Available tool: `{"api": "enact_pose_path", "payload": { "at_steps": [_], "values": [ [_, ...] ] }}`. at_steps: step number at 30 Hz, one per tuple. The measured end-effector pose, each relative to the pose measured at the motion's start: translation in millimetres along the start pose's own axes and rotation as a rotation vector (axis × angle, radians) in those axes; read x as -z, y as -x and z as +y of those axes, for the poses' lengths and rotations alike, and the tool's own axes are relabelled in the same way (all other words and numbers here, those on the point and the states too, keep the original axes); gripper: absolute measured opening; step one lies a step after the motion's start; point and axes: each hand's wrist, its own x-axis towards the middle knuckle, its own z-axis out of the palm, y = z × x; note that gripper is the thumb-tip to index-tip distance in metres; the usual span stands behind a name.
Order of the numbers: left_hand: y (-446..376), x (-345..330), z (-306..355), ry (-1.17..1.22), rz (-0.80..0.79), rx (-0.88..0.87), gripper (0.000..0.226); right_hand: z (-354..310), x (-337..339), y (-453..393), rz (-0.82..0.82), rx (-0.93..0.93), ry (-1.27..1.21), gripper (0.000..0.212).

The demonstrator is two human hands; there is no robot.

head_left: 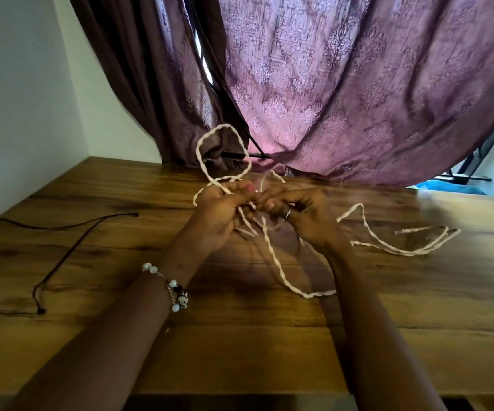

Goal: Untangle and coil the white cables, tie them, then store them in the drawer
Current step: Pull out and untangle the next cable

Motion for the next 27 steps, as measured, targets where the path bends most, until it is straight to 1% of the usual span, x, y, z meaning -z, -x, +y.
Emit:
{"api": "enact_pose_path", "payload": {
  "at_steps": [1, 3, 5, 6, 8, 9, 10, 11, 12, 14, 15, 16, 17, 18, 20, 22, 24, 26, 27],
  "values": [
    [-0.1, 1.8, 2.6, 0.004, 0.035, 0.011, 0.011, 1.2, 2.4, 0.8, -0.037, -0.019, 0.010, 0.012],
    [-1.3, 5.5, 9.1, 0.053, 0.092, 0.043, 0.017, 3.6, 11.2, 3.4, -0.057, -0.129, -0.002, 0.010],
    [-4.9, 12.1, 17.1, 0.097, 0.155, 0.084, 0.018, 4.2, 21.4, 8.4, -0.085, -0.250, -0.018, 0.015],
    [-7.6, 16.8, 20.6, 0.115, 0.175, 0.100, 0.018, 3.8, 25.5, 11.1, -0.137, -0.322, -0.029, 0.017],
    [-12.2, 25.6, 27.0, 0.228, 0.200, 0.116, 0.017, 2.3, 31.3, 14.9, -0.346, -0.499, 0.023, 0.027],
    [-13.3, 29.1, 30.6, 0.321, 0.215, 0.116, 0.018, 3.5, 33.2, 16.5, -0.475, -0.579, 0.105, 0.033],
    [-15.0, 33.4, 33.9, 0.403, 0.232, 0.109, 0.019, 5.4, 34.5, 17.6, -0.570, -0.639, 0.207, 0.038],
    [-16.5, 37.5, 37.1, 0.461, 0.246, 0.100, 0.021, 8.8, 36.9, 18.3, -0.601, -0.680, 0.305, 0.039],
    [-18.2, 42.0, 39.5, 0.492, 0.257, 0.092, 0.023, 10.5, 39.7, 19.0, -0.558, -0.705, 0.386, 0.034],
    [-21.2, 50.9, 41.8, 0.469, 0.264, 0.093, 0.022, 13.5, 46.9, 20.0, -0.381, -0.703, 0.579, 0.024],
    [-22.8, 55.4, 41.8, 0.423, 0.265, 0.099, 0.021, 17.9, 51.6, 20.3, -0.303, -0.660, 0.743, 0.027],
    [-24.7, 60.3, 41.3, 0.372, 0.269, 0.105, 0.019, 22.9, 56.6, 20.7, -0.265, -0.631, 0.914, 0.034],
    [-25.9, 63.5, 40.7, 0.328, 0.274, 0.111, 0.018, 27.6, 61.3, 22.2, -0.251, -0.635, 1.019, 0.040],
    [-27.5, 66.4, 39.9, 0.292, 0.281, 0.117, 0.017, 29.4, 64.6, 24.1, -0.251, -0.691, 1.043, 0.039],
    [-28.3, 67.4, 40.0, 0.245, 0.272, 0.135, 0.017, 30.7, 68.9, 28.5, -0.230, -0.820, 1.021, 0.024],
    [-27.5, 66.7, 39.2, 0.172, 0.266, 0.153, 0.017, 28.7, 70.1, 30.9, -0.132, -0.840, 1.079, 0.010],
    [-27.2, 64.3, 35.6, 0.069, 0.271, 0.163, 0.015, 30.6, 67.9, 30.3, 0.034, -0.758, 1.171, 0.013],
    [-26.7, 60.6, 32.5, -0.022, 0.286, 0.149, 0.013, 35.7, 64.2, 30.3, 0.145, -0.649, 1.286, 0.019],
    [-26.2, 58.8, 31.9, -0.050, 0.293, 0.136, 0.012, 37.8, 63.3, 29.0, 0.193, -0.593, 1.348, 0.018]
  ]
}}
